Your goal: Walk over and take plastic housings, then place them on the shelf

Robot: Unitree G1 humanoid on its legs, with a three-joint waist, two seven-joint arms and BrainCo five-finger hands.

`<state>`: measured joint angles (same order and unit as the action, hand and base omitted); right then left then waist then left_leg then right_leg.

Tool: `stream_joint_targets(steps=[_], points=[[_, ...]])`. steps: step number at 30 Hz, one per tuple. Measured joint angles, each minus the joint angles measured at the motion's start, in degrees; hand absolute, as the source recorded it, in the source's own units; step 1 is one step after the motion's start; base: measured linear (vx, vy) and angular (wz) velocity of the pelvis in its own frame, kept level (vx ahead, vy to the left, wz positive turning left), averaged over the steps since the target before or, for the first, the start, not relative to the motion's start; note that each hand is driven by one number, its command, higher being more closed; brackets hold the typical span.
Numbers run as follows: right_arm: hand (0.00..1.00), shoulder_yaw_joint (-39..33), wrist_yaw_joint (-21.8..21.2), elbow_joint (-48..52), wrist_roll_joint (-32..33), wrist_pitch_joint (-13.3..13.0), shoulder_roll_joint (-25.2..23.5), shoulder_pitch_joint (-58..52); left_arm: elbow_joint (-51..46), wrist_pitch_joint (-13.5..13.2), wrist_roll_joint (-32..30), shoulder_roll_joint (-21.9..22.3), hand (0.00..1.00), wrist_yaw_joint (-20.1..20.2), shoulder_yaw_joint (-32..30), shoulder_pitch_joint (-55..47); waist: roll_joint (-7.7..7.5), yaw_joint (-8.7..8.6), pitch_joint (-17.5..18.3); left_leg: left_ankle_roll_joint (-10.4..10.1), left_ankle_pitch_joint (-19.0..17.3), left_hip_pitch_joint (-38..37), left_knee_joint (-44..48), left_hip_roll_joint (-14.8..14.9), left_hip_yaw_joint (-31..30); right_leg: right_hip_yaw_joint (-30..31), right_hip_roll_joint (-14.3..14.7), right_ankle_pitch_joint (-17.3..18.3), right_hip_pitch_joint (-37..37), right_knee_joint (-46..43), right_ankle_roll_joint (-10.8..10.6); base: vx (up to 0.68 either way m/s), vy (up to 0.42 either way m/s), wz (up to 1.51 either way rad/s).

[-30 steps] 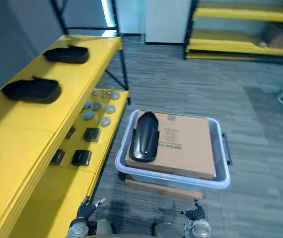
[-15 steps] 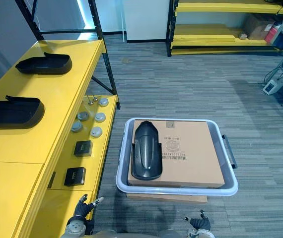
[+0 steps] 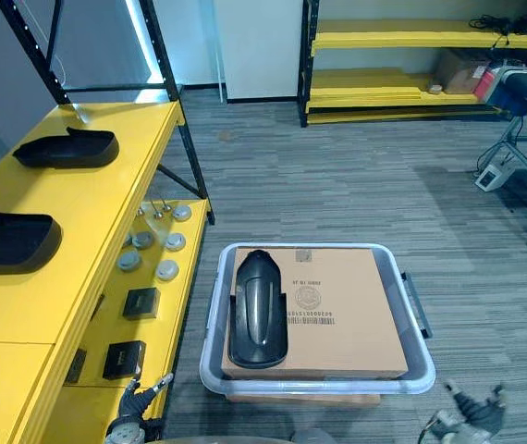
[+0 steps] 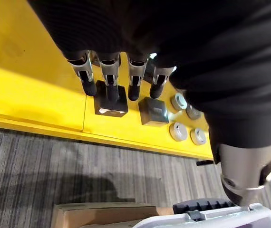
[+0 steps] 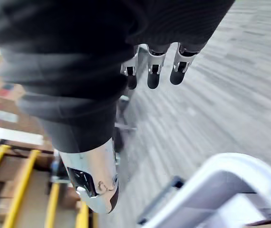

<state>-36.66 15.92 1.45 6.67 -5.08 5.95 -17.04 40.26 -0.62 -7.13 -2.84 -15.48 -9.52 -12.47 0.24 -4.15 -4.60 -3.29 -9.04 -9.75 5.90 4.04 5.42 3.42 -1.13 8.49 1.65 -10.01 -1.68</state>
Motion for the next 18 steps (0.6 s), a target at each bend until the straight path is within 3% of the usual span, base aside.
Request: stream_joint_targets(steps=[6, 14, 18], points=[[0.00, 10.8, -4.4, 6.9, -3.5, -2.8, 0.7, 0.0, 0.3, -0.3, -0.1, -0.2, 0.00, 0.3, 1.0, -0.5, -1.92, 0.43, 0.0, 0.0, 0.0, 0.5, -0.6, 0.0, -0.8, -0.8, 0.0, -0.4, -0.9, 0.0, 0.1, -0.07, 0.010, 0.07], [0.00, 25.7, -7.7, 1.6, -10.4, -3.2, 5.3, 5.5, 0.3, -2.0, -0.3, -1.0, 0.00, 0.4, 2.8, -0.1, -1.05, 2.01, -0.2, 0.5, 0.5, 3.1, -1.1, -0.8, -4.6, -5.0, -1.5, -1.1, -0.9, 0.2, -0.3, -0.05, 0.015, 0.28], [0.00, 30.0, -8.4, -5.9, -15.4, -0.7, 4.9, 9.2, 0.3, -2.1, -0.3, -1.4, 0.00, 0.4, 4.1, 0.0, -0.46, 3.58, -0.8, 0.4, 1.9, 5.1, -2.1, -1.2, -8.0, -8.6, -2.3, -1.1, -1.5, 0.2, -0.4, -0.05, -0.015, 0.48]])
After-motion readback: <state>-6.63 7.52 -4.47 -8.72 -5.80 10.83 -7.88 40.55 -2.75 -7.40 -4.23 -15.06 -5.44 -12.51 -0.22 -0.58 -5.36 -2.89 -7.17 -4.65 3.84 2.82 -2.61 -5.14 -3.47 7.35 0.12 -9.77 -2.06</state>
